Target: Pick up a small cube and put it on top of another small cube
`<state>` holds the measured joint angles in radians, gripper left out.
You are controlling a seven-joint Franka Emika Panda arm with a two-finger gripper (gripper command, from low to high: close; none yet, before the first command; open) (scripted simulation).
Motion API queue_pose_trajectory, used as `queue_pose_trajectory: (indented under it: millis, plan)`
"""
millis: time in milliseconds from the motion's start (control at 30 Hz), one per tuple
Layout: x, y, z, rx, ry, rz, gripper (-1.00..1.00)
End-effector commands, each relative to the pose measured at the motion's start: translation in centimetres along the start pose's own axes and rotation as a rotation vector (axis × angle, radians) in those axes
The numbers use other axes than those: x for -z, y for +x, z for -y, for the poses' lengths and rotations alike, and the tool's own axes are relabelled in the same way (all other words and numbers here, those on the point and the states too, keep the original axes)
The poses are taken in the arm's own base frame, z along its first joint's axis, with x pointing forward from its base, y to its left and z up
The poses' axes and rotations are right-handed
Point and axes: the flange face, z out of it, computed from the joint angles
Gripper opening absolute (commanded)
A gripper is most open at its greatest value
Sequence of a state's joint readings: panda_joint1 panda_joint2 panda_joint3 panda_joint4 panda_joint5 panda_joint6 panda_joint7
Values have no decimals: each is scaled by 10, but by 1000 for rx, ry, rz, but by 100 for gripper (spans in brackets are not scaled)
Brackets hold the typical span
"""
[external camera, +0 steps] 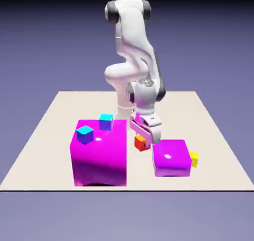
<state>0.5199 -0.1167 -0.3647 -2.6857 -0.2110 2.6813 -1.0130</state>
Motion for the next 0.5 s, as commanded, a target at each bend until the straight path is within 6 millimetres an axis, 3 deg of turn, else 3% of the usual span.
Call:
queue_pose_trajectory:
  millis: [0,133,300,467]
  plan:
    - [14,-1,-14,10,-13,3,-100]
    - [65,-22,-62,42,-43,23,-100]
    - [109,-84,-110,89,-5,46,-100]
    - [158,-156,-141,138,40,44,-100]
